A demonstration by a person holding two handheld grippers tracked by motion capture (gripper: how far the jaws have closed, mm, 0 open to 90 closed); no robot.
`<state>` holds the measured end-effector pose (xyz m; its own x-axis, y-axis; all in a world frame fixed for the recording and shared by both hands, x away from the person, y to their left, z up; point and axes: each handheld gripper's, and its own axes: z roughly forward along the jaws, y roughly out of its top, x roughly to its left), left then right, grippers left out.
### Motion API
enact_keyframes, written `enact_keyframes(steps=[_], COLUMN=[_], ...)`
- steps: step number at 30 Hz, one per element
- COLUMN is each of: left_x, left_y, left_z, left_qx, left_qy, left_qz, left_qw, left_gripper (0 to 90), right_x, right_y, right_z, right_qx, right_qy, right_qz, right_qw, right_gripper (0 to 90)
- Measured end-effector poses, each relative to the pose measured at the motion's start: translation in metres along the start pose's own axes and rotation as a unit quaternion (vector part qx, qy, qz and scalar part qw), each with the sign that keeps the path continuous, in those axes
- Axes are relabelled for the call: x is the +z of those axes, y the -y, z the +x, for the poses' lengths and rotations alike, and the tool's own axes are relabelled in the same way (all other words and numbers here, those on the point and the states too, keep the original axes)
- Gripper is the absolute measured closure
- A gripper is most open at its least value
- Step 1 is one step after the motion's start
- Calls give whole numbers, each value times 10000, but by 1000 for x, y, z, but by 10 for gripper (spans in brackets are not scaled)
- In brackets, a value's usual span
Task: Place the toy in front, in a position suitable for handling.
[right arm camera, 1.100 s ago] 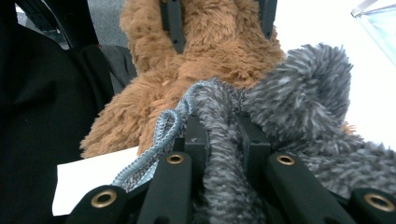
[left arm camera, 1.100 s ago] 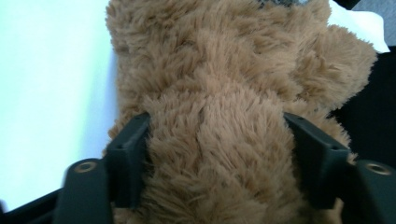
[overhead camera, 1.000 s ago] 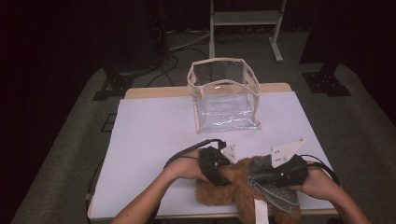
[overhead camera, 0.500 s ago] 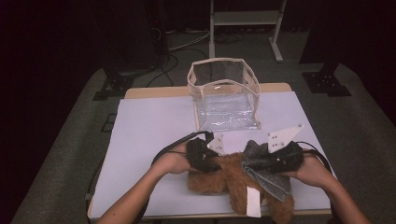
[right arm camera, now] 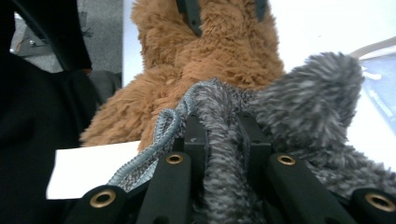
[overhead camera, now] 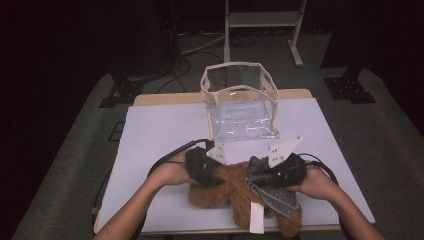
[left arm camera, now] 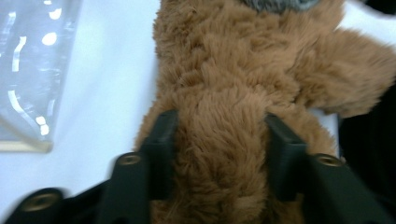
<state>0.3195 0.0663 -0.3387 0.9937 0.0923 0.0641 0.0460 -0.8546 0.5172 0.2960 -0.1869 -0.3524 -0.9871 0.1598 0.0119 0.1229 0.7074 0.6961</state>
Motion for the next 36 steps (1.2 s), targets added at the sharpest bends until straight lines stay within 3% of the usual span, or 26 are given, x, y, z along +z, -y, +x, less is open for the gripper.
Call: enact_keyframes(steps=[4, 6, 8, 11, 15, 17, 20, 22, 25, 31, 35, 36], left_x=[6, 13, 25, 28, 25, 24, 23, 24, 26, 43, 49, 50], left_y=[-11, -17, -19, -19, -17, -17, -18, -19, -20, -24, -24, -23], left_z=[-2, -4, -7, -9, -13, -17, -18, -15, -9, -9, -9, -10], left_qx=[56, 58, 61, 79, 141, 161, 190, 95, -47, 28, -2, 58], left_qy=[164, 293, 435, 445, 429, 405, 358, 397, 477, 686, 765, 751], left_qz=[24, 43, 235, 222, 245, 242, 328, 322, 297, 538, 587, 589], left_qw=[9998, 9995, 9988, 9987, 9987, 9988, 9986, 9986, 9984, 9962, 9953, 9954], left_gripper=[352, 346, 371, 398, 402, 400, 379, 313, 249, 165, 164, 205], right_x=[0, 0, -1, -14, -40, -44, -30, -18, -13, -9, -10, -9], right_y=[7, 8, 8, 1, 0, 3, 12, 18, 22, 22, 23, 22], right_z=[12, 15, 18, 18, 10, 5, 3, 5, 7, 15, 15, 15], right_qx=[-37, -72, -109, -286, -196, -96, 48, 130, 183, 108, 46, 48], right_qy=[-1, -33, -71, 29, 259, 293, 205, 54, -62, -203, -187, -199], right_qz=[-37, -59, -47, -35, -251, -280, -68, -17, -57, 17, -9, -18], right_qw=[10000, 10000, 9999, 9996, 9992, 9991, 9998, 9999, 9998, 9997, 9998, 9998], right_gripper=[765, 765, 765, 761, 761, 761, 763, 765, 767, 767, 767, 767])
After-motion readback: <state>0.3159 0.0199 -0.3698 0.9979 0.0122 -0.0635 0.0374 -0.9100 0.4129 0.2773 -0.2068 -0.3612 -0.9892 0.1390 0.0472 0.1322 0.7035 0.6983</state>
